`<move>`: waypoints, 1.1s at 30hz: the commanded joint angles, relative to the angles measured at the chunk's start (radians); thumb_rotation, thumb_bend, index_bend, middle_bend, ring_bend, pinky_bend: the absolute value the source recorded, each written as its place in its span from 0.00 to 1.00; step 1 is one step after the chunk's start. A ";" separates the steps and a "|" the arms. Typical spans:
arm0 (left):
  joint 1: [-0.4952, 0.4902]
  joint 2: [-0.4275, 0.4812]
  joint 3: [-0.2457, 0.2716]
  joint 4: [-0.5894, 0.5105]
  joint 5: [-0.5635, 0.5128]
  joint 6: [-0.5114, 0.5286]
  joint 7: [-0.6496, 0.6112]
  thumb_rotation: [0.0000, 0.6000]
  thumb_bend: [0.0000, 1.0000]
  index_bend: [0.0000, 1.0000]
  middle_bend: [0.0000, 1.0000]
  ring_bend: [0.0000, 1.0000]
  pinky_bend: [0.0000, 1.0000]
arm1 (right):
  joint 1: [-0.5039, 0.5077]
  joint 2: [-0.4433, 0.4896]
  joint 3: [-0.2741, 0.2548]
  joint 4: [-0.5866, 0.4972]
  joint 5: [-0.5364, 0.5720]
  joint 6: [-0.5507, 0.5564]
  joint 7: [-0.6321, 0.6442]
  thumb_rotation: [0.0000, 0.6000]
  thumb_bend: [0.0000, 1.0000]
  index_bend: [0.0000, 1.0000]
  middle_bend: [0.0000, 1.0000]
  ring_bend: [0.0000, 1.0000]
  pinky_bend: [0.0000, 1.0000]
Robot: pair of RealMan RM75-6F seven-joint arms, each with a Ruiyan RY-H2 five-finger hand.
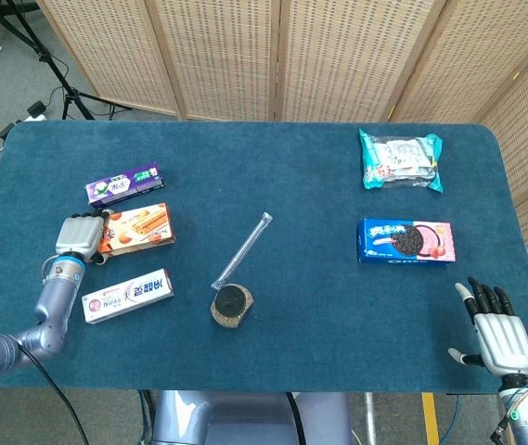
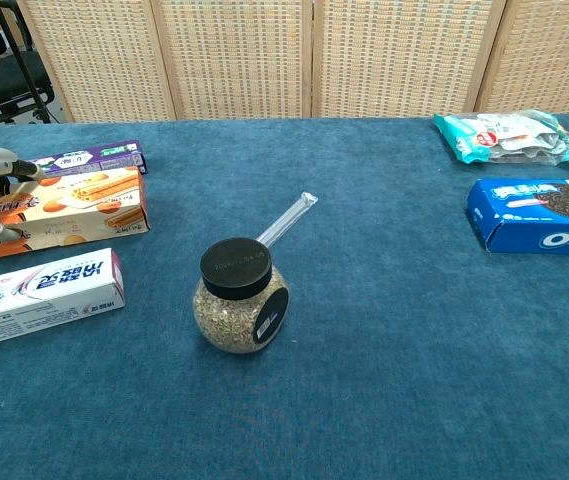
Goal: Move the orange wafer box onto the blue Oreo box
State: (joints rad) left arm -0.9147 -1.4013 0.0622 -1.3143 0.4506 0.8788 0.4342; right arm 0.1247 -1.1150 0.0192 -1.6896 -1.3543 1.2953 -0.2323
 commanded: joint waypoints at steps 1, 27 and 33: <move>0.013 -0.016 -0.009 0.013 0.011 0.006 0.006 1.00 0.51 0.63 0.30 0.32 0.30 | -0.001 0.002 0.000 -0.002 0.000 0.001 0.004 1.00 0.00 0.00 0.00 0.00 0.00; -0.033 0.003 -0.257 -0.214 0.111 0.101 0.051 1.00 0.55 0.71 0.37 0.42 0.36 | 0.005 0.010 0.001 0.006 0.004 -0.015 0.044 1.00 0.00 0.00 0.00 0.00 0.00; -0.098 -0.030 -0.309 -0.251 0.012 0.093 0.111 1.00 0.55 0.71 0.37 0.42 0.36 | 0.008 0.012 0.001 0.015 0.004 -0.026 0.063 1.00 0.00 0.00 0.00 0.00 0.00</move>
State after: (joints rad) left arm -0.9858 -1.4153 -0.2255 -1.5521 0.4973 0.9762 0.5211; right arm 0.1322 -1.1033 0.0203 -1.6762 -1.3508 1.2709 -0.1707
